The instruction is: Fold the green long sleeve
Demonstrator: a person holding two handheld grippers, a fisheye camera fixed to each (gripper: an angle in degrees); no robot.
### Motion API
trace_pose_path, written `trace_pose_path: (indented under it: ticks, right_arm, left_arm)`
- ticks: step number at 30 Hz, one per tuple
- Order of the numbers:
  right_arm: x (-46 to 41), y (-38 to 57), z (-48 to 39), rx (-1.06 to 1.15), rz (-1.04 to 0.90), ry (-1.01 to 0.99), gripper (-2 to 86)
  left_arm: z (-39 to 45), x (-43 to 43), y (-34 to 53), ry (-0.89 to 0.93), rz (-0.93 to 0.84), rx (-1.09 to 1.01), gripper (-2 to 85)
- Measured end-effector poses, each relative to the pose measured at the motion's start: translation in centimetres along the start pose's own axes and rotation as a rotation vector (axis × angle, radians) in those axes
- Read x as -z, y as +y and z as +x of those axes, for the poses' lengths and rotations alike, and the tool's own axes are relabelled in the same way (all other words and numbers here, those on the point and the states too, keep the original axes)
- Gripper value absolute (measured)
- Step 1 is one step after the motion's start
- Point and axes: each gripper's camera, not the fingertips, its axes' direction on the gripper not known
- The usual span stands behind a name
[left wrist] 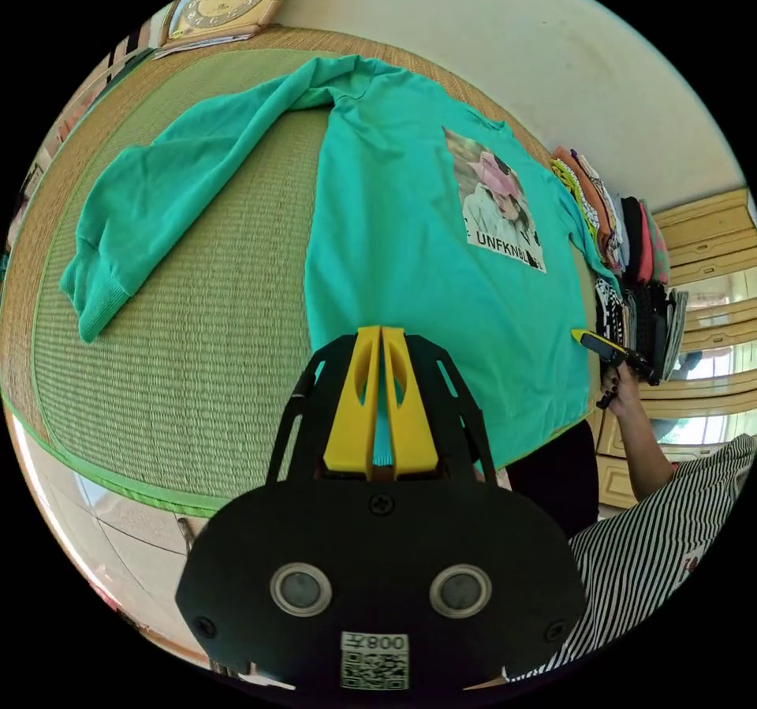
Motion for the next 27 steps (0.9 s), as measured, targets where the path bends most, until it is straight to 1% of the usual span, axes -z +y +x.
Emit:
trace_pose_path:
  ticks: [2,4,7,10,12,13,15,16,18,20,23,25,27]
  right_arm:
    - [0.4,0.6,0.6,-0.015,0.000,0.000,0.1]
    - [1.8,1.6,1.7,-0.036,0.062,0.052,0.1]
    - [3.4,3.5,4.6,-0.131,0.173,0.048,0.1]
    - [4.8,5.7,7.6,-0.221,0.295,0.036,0.1]
    - [5.5,7.0,9.1,-0.264,0.380,0.018,0.1]
    - [5.8,7.7,10.1,-0.281,0.429,-0.007,0.1]
    - [6.0,8.6,11.2,-0.291,0.489,-0.035,0.1]
    - [6.1,9.1,12.0,-0.296,0.525,-0.050,0.1]
    - [5.9,9.7,13.0,-0.300,0.572,-0.079,0.1]
    - [5.6,10.3,14.0,-0.303,0.612,-0.117,0.1]
    - [5.1,11.2,15.4,-0.294,0.657,-0.155,0.1]
    - [4.8,12.1,16.4,-0.310,0.676,-0.157,0.1]
    - [4.6,12.9,17.5,-0.335,0.698,-0.205,0.1]
  left_arm:
    - [0.1,-0.5,-0.1,-0.003,0.031,-0.007,0.3]
    - [1.0,-1.1,-0.5,0.021,0.042,-0.061,0.5]
    - [3.8,-3.1,-1.9,0.094,0.047,-0.186,1.2]
    - [8.5,-6.9,-4.3,0.184,0.015,-0.337,2.4]
    - [13.6,-10.6,-6.4,0.259,-0.008,-0.467,3.5]
    - [15.0,-11.7,-7.0,0.275,-0.018,-0.499,3.8]
    - [21.1,-16.0,-9.0,0.339,-0.046,-0.625,5.0]
    - [22.7,-17.1,-9.4,0.359,-0.055,-0.653,5.3]
    - [28.9,-21.6,-11.2,0.412,-0.080,-0.754,6.2]
    - [33.4,-24.9,-12.2,0.443,-0.099,-0.814,6.6]
    - [39.6,-30.9,-13.8,0.510,-0.145,-0.836,7.3]
    - [43.0,-34.3,-14.5,0.496,-0.150,-0.869,7.8]
    - [47.8,-38.2,-15.2,0.448,-0.128,-0.963,8.6]
